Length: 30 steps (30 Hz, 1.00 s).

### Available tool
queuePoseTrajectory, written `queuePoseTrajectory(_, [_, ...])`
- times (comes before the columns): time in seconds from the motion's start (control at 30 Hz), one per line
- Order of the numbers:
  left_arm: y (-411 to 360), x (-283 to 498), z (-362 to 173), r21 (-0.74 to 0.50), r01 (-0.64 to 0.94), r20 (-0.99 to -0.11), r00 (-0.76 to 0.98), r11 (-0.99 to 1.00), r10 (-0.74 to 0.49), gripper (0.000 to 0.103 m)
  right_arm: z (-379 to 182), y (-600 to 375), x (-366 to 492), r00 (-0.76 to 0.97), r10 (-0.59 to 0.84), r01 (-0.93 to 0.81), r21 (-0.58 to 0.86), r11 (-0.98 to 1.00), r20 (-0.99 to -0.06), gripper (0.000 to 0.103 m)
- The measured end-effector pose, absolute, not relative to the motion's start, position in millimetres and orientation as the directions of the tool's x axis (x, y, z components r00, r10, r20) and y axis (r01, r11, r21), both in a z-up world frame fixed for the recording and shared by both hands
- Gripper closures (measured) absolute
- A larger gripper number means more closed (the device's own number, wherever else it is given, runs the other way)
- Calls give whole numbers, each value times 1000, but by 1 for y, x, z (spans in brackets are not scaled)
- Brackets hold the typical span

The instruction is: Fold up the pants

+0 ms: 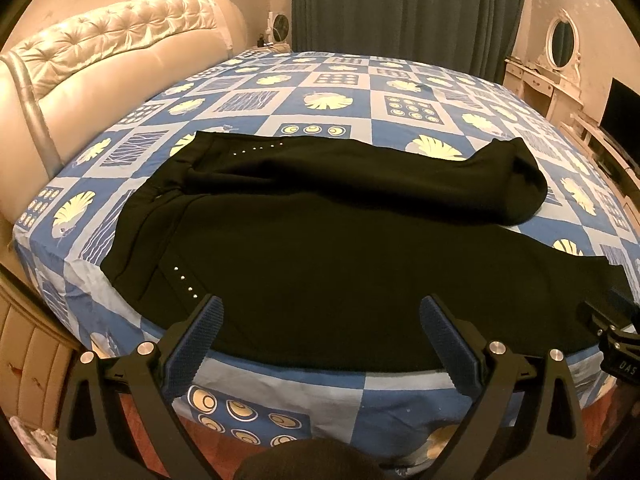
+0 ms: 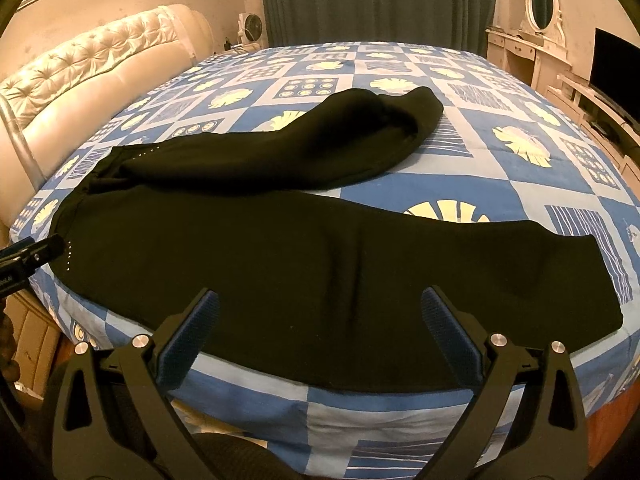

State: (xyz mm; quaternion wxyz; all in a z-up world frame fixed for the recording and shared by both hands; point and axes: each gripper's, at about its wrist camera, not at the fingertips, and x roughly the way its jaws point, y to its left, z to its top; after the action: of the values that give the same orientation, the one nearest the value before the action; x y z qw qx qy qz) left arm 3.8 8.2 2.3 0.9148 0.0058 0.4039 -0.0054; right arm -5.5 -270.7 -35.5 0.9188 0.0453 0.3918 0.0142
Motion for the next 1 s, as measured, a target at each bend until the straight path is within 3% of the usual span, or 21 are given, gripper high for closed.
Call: queuePoseTrajectory(1.0, [10,4,3,5,15,-738,675,1000,-6,4,-39,-266,-5,686,70,2,98,995,-724,2])
